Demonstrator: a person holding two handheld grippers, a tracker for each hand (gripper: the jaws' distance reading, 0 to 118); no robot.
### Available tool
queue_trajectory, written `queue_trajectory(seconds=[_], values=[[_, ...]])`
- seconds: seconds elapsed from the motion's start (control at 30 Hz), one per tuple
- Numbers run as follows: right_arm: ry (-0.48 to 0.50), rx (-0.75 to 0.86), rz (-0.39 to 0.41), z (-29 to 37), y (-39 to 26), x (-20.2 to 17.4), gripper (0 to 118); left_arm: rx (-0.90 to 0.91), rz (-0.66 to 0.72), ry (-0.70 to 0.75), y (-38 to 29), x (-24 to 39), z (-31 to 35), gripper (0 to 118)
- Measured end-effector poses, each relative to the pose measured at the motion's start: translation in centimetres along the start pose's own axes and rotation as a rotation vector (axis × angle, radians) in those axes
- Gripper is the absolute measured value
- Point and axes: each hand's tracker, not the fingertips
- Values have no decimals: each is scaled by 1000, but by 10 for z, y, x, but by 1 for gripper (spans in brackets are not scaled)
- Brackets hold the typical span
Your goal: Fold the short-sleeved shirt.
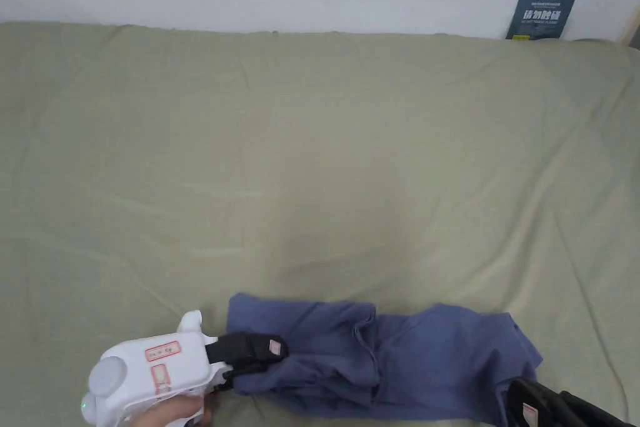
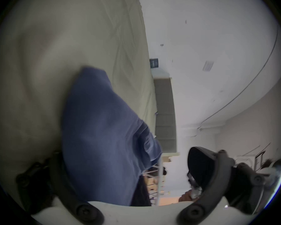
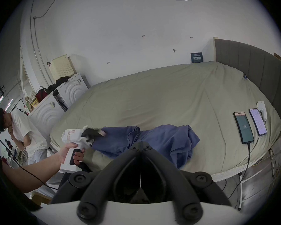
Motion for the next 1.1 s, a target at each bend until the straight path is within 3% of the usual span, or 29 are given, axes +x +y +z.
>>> queue_trajectory(seconds=[0.07, 0.2, 0.23, 0.37, 0.5, 0.6, 0.73, 0.83, 0.87, 0.9, 0.93, 1.03, 1.07, 1.1], values=[[2, -1, 5, 1, 0, 0, 0, 41, 7, -191, 2, 9, -4, 11], [1, -3, 9, 2, 0, -1, 0, 140, -64, -35, 1, 19, 0, 12], [0, -2, 9, 2, 0, -1, 0, 175, -68, -38, -11, 32, 17, 12], [14, 1, 10, 0, -1, -1, 0, 382, -207, 201, 4, 38, 99, 12], [32, -9, 36, -5, -1, -7, 0, 373, -335, 335, 5, 62, 131, 12], [40, -5, 37, -4, 2, -9, 0, 341, -486, 268, -21, 105, 112, 12], [31, -6, 42, 0, 2, -8, 0, 210, -676, 226, -69, 158, 39, 12], [9, 7, 39, 8, 0, -3, 0, 87, -651, 268, -84, 155, -22, 12], [6, 12, 31, 11, 0, -1, 0, 106, -693, 350, -84, 152, -34, 12], [3, 12, 28, 12, 1, 1, 0, 120, -690, 333, -83, 149, -43, 14], [-4, 12, 32, 14, 0, 2, 0, 151, -660, 291, -81, 146, -42, 22], [-17, 15, 60, 14, 1, 4, 0, 284, -578, 118, -76, 156, 0, 98], [-8, 13, 56, 13, 1, 6, 0, 364, -577, 78, -71, 161, 24, 110], [-4, 11, 51, 11, 2, 7, 0, 415, -575, 43, -65, 165, 46, 110]])
